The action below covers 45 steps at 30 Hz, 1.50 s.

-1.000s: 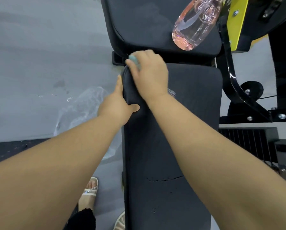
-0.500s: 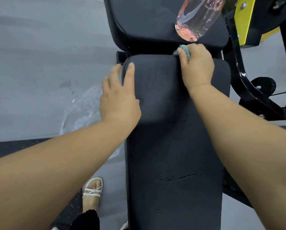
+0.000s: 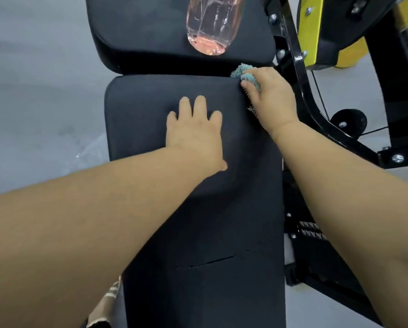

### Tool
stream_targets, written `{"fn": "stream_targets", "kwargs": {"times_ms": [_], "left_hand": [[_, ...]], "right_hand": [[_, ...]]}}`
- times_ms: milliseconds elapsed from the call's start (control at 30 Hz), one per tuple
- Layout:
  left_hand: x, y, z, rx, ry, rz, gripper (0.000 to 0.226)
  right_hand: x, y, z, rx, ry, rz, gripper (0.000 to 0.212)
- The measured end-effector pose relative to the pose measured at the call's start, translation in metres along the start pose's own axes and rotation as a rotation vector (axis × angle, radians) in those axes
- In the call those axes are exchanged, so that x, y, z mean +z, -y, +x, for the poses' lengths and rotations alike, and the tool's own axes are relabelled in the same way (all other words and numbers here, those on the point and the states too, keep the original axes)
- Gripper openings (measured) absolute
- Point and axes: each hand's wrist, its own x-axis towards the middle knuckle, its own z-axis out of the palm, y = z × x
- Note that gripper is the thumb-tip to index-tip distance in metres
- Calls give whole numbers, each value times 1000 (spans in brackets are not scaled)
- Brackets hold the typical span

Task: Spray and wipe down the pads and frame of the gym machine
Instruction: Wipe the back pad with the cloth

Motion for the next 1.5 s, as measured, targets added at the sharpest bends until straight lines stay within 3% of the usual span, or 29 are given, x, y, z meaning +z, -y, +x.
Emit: {"fn": "stream_targets", "kwargs": {"times_ms": [100,333,467,667,767,933,1033,1167,1267,1500], "left_hand": [[10,-3,4,-17,28,165,115],[16,-15,11,-78,80,265,114],[15,-14,10,-73,74,293,113],[12,-18,11,-116,113,307,115],[11,-19,12,-139,124,319,115],[13,-22,12,-162,135,317,115],[13,-23,12,-171,140,307,115],[14,-22,13,-181,126,306,116],[14,-22,10,-184,109,285,117],[19,-20,4,-184,51,223,115]], "right_hand": [[6,1,0,35,-27,1,31],[-2,-1,-7,-117,49,-14,32],[-14,-24,-7,131,37,42,30],[-5,-29,-40,458,-90,404,33],[3,-26,-92,502,-119,478,36],[7,-22,-165,419,-74,416,48],[7,-22,-127,445,-27,357,57],[7,-26,-59,558,-86,440,52],[9,-32,-59,610,-79,486,43],[14,-37,-203,657,-29,449,39]]}}
